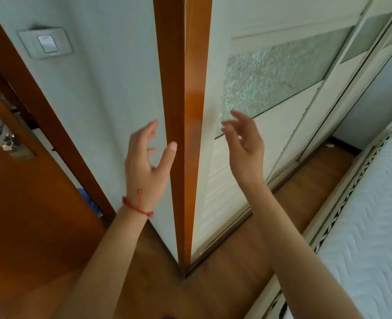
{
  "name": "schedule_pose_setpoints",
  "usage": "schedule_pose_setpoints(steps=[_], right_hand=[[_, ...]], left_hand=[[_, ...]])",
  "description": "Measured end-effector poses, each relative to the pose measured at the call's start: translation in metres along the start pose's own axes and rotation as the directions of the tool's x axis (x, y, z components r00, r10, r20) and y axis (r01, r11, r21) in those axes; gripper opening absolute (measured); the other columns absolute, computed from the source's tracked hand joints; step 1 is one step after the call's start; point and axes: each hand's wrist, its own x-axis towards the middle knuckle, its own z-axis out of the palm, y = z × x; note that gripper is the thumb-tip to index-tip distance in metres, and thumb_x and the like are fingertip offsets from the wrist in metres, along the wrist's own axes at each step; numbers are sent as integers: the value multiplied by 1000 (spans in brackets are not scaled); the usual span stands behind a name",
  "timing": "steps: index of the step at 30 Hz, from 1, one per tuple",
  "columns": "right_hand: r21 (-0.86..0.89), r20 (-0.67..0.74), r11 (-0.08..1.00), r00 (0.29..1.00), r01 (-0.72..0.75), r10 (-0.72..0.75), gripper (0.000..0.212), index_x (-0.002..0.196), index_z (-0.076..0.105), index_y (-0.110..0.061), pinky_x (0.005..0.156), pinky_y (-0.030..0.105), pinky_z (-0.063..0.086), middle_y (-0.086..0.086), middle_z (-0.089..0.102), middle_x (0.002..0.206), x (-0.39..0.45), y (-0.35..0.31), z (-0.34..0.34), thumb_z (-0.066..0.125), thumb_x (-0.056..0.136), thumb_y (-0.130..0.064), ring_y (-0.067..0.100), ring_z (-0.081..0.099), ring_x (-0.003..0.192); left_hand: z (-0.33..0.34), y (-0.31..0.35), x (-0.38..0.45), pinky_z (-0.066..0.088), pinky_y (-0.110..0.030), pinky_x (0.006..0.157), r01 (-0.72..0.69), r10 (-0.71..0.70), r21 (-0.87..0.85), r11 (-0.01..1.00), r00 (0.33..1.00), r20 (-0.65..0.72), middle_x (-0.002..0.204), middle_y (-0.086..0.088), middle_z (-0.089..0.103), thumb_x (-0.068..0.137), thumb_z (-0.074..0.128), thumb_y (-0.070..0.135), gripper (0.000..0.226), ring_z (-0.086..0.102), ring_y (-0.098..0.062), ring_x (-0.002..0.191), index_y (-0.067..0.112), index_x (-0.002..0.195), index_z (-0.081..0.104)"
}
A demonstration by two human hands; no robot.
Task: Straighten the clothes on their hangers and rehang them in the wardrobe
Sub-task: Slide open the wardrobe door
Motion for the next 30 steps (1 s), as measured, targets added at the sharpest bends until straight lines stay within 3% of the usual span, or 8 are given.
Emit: schedule_pose_setpoints(steps=[3,6,9,11,14,17,21,30], right_hand=[[-27,-189,981,963,193,-194,30,123,52,-13,80,9,46,-2,61,109,32,-29,7,50,94,-17,-1,56,97],[-41,-213,967,943,253,-256,39,129,48,-15,83,19,49,-6,54,114,58,-47,21,55,91,-22,2,54,101],[-58,-171,952,936,301,-307,49,132,46,-17,82,13,48,-7,45,117,71,-45,30,56,87,-33,-8,50,98],[-62,-174,943,927,326,-332,53,133,46,-17,83,17,49,-6,43,115,73,-42,34,51,85,-39,-4,49,99],[-110,-162,921,907,374,-388,54,133,47,-15,82,14,47,-4,43,114,74,-39,32,51,84,-40,0,49,101],[-238,-118,875,882,421,-457,56,133,47,-18,77,14,47,1,50,118,82,-40,24,57,83,-40,8,53,105],[-354,-86,810,846,468,-526,57,133,50,-18,71,27,52,8,55,116,87,-41,19,56,82,-43,16,54,104],[-420,-186,834,866,357,-465,58,136,45,-22,72,31,48,10,55,120,103,-29,13,48,81,-38,21,54,109]], left_hand=[[0,34,37,51,-34,95,-225,224,8,974,966,-127,129,2,43,84,51,38,55,47,-19,123,12,131,42],[11,60,71,45,-49,101,-363,367,57,930,911,-185,138,-17,44,86,52,38,61,43,-31,130,0,133,40],[27,64,89,27,-28,115,-418,440,155,895,884,-157,144,-24,37,88,45,48,70,34,-32,136,-2,136,36],[35,63,95,17,-17,113,-419,451,191,888,873,-184,145,-24,34,87,44,48,71,31,-29,136,0,138,32],[45,55,100,31,-33,114,-455,506,241,857,830,-233,143,-26,36,90,43,47,63,34,-33,134,9,137,24],[52,45,105,42,-49,104,-458,524,271,846,808,-269,143,-26,37,90,48,42,61,35,-34,133,12,135,21],[57,38,108,42,-52,103,-482,537,241,842,789,-299,141,-29,37,91,48,38,57,30,-32,133,10,134,24],[56,28,110,46,-51,98,-521,593,291,803,751,-290,141,-19,33,87,59,36,64,32,-31,132,9,135,26]])
